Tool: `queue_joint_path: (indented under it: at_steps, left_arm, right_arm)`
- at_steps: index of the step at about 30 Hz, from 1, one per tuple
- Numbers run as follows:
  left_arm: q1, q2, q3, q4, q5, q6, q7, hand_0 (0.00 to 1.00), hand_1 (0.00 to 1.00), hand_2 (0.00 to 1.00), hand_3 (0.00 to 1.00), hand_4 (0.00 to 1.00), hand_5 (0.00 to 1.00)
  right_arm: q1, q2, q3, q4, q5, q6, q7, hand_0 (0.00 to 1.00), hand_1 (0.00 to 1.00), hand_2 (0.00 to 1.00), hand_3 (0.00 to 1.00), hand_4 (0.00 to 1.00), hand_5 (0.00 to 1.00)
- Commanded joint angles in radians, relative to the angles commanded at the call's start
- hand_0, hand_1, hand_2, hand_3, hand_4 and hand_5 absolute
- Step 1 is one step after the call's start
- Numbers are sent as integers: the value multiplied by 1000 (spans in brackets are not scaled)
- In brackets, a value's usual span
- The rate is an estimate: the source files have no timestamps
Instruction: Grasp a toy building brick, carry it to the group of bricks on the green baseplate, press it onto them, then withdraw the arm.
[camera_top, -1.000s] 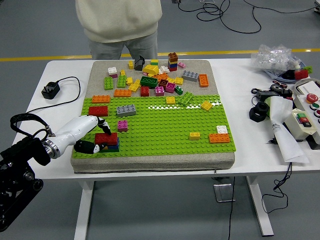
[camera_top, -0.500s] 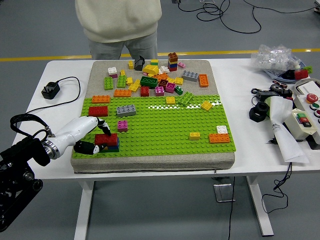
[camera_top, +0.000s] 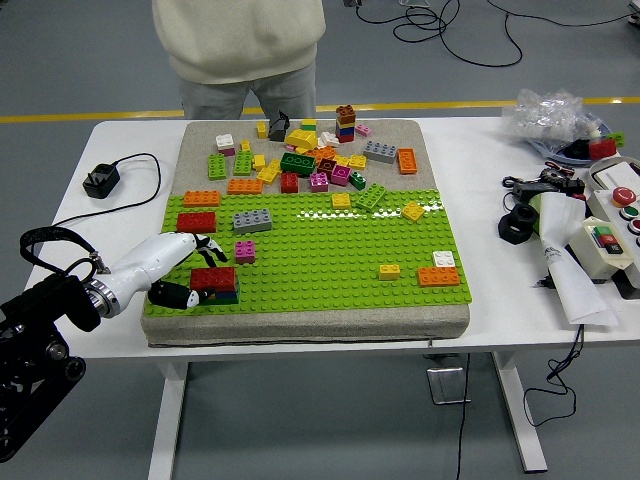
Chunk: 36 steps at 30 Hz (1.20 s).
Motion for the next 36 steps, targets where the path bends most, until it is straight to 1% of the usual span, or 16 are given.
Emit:
queue_joint_path:
  at_steps: [5, 6, 10, 12, 29, 30, 36]
  left_arm:
    - [-1, -1, -2, -1, -4, 1, -2, 880, 781, 664, 728, 793, 33]
    - [-2, -1, -3, -1, -6, 1, -2, 880, 782, 685, 744, 814, 46]
    - [-4, -2, -4, 0, -9, 3, -4, 880, 782, 685, 744, 814, 46]
    - [-5, -4, -3, 1, -10, 3, -4, 883, 783, 697, 751, 831, 57]
    - [-18, -18, -2, 17, -10, 12, -5, 886, 783, 710, 762, 856, 72]
    - [-18, -18, -2, 17, -10, 12, -5, 891, 784, 719, 766, 879, 87]
    - [-24, -15, -4, 18, -9, 12, -5, 893, 784, 718, 769, 884, 93]
  right_arm:
    - [-1, 0, 1, 0, 0, 1, 0, 768, 715, 768, 769, 966, 700]
    - [0, 0, 1, 0, 0, 1, 0, 768, 715, 768, 769, 966, 701]
    - [0, -1, 1, 0, 0, 1, 0, 768, 715, 768, 769, 966, 701]
    - [0, -1, 0, 0, 0, 2, 0, 767, 715, 767, 769, 967, 701]
    - [3, -1, -2, 0, 4, 1, 0, 767, 715, 766, 769, 966, 701]
    - [3, -1, -2, 0, 4, 1, 0, 766, 715, 766, 769, 966, 701]
    - [2, 0, -3, 0, 4, 1, -1, 767, 715, 766, 768, 966, 702]
